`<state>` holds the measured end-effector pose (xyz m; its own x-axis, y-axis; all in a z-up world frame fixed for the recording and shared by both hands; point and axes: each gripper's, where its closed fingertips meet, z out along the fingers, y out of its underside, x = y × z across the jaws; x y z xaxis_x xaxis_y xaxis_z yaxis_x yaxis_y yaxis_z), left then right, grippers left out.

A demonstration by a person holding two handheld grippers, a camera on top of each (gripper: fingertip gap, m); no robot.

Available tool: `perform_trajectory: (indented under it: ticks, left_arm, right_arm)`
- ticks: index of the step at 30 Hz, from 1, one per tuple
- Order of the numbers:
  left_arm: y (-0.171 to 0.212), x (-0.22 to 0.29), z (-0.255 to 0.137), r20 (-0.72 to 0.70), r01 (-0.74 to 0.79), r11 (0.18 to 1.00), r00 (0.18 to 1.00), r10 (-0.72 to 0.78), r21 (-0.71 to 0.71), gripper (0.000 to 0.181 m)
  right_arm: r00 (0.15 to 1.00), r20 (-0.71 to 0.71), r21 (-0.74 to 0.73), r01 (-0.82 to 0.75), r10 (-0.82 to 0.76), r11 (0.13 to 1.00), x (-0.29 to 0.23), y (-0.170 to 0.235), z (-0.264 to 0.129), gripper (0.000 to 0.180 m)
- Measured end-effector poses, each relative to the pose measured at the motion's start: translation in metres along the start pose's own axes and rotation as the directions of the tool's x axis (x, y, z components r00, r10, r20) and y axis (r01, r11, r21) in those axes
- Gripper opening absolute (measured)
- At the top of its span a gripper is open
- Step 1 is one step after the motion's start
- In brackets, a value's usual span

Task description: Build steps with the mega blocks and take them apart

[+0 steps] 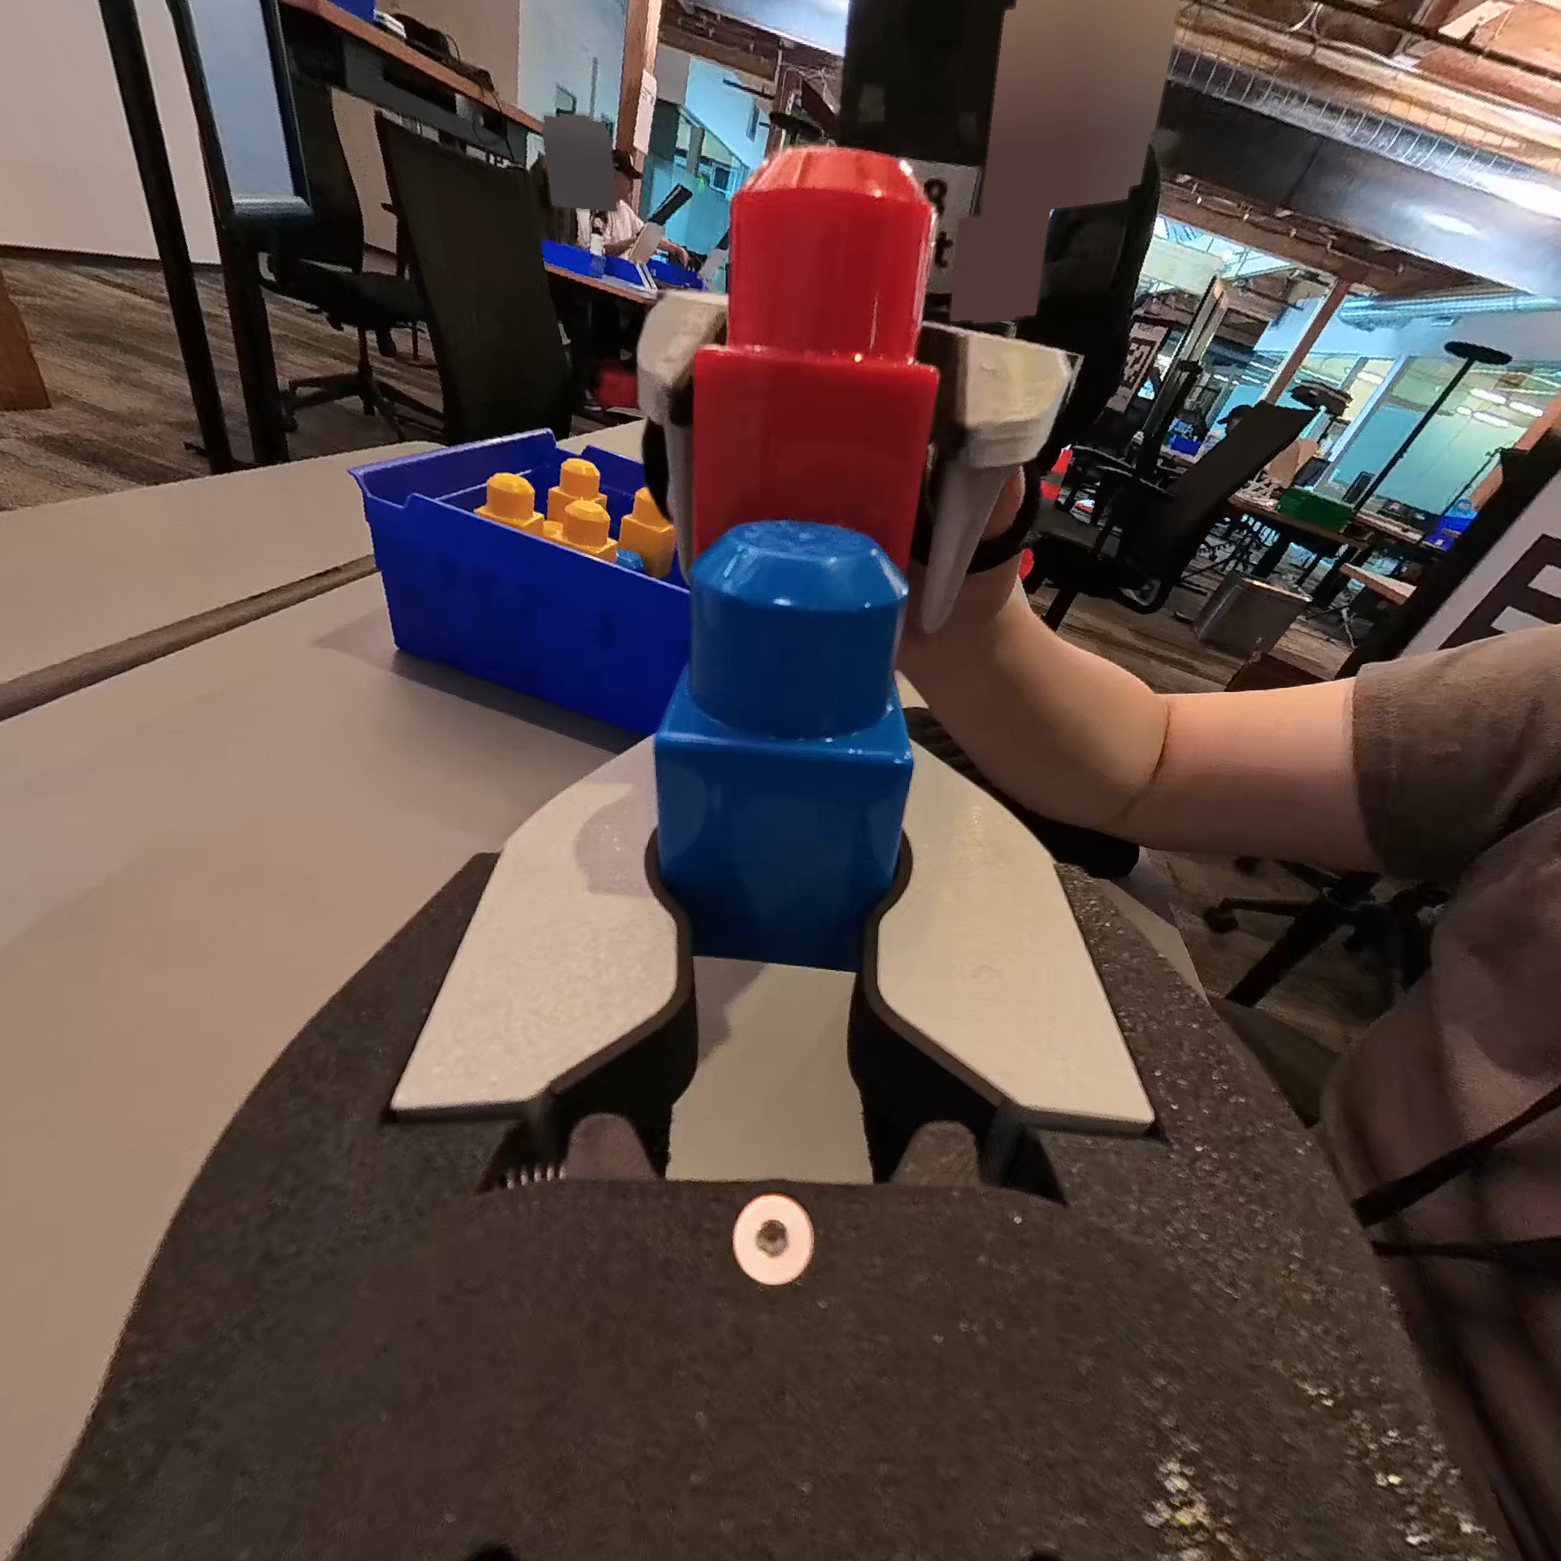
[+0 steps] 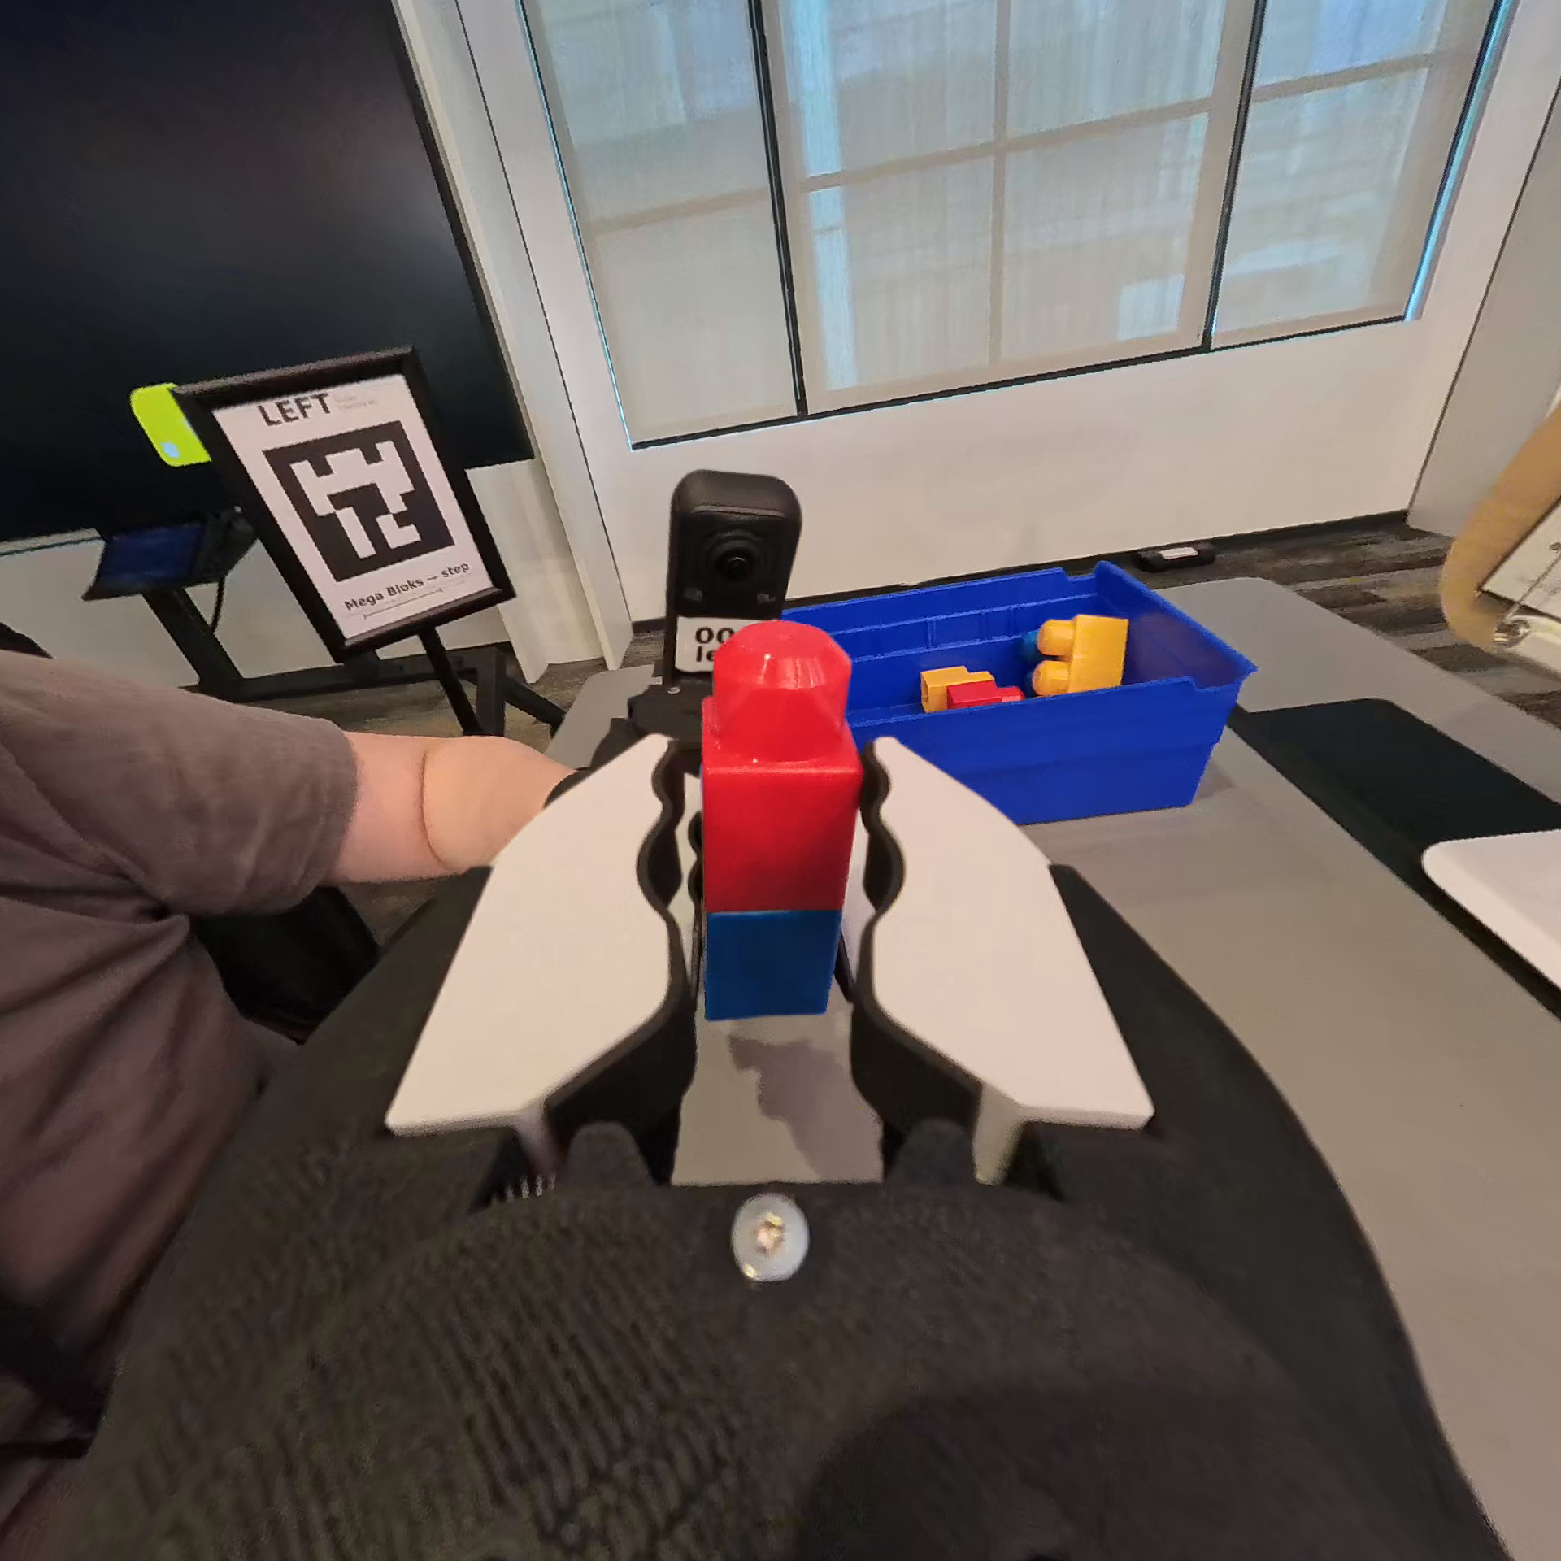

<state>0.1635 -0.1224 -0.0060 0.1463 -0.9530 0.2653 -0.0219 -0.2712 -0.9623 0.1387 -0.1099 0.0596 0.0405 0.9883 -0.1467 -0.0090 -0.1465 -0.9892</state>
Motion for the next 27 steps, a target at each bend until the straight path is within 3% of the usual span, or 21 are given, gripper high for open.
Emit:
perform_trajectory:
  ticks: [23, 27]
  left_arm:
    - [0.010, -0.004, -0.001, -0.011, 0.019, 0.999, 1.000, -0.020, -0.045, 0.040]
    - [0.007, 0.000, 0.003, -0.066, 0.075, 0.996, 0.995, -0.078, -0.049, 0.041]
  right_arm:
    - [0.999, 0.009, -0.063, -0.052, 0.053, 0.997, 0.005, 0.013, 0.001, 0.037]
    - [0.997, 0.012, -0.156, -0.070, 0.073, 0.985, 0.007, 0.018, -0.006, 0.037]
